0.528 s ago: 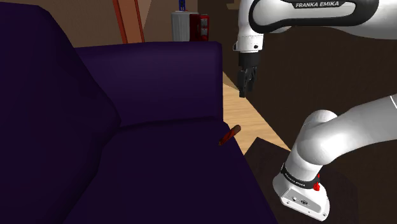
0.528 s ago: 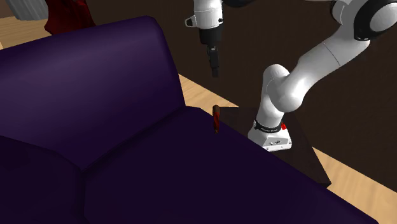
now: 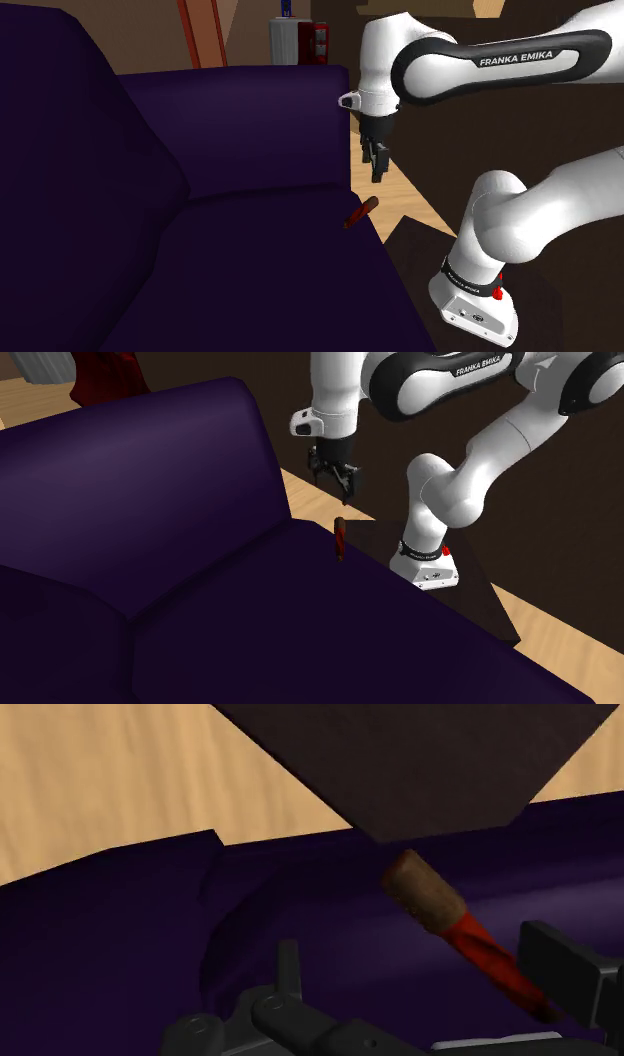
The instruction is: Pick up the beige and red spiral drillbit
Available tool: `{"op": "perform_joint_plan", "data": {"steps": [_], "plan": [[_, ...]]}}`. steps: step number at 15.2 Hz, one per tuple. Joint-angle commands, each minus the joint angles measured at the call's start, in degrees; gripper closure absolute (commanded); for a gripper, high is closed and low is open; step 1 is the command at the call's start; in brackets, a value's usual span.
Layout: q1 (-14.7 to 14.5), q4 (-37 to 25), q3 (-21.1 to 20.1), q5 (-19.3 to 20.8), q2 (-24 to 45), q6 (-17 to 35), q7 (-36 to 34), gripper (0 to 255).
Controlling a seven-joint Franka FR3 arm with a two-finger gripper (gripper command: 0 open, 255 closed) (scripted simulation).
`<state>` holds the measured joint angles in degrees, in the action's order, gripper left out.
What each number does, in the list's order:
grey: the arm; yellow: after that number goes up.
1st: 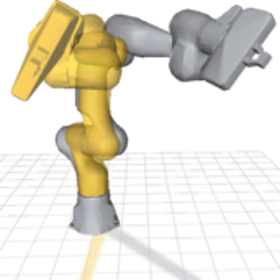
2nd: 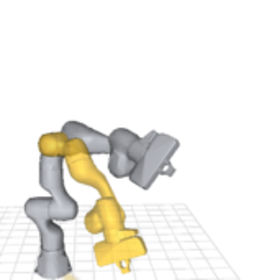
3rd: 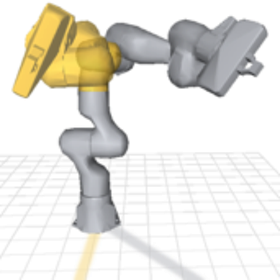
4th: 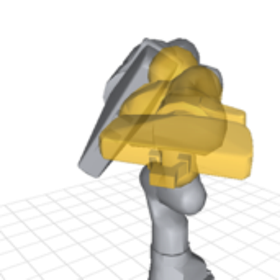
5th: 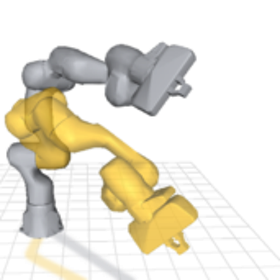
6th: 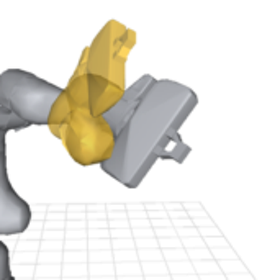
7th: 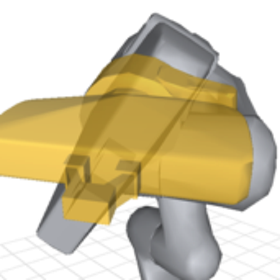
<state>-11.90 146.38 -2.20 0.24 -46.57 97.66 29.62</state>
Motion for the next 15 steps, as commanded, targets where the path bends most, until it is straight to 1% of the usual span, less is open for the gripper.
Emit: {"op": "perform_joint_plan", "data": {"steps": [1,4,5,12,14,15], "plan": [[-4.90,3.92,-1.26,1.48,-2.13,4.64,8.03,0],[-12.14,11.55,-2.11,3.96,-7.03,11.63,19.45,0],[-13.63,13.15,-2.14,4.51,-8.16,12.94,21.64,0],[-13.71,18.12,-2.32,4.63,-7.24,18.78,20.88,0],[-13.71,18.51,-2.34,4.64,-7.12,19.29,20.82,0],[-13.71,18.54,-2.34,4.64,-7.15,19.28,20.82,255]]}}
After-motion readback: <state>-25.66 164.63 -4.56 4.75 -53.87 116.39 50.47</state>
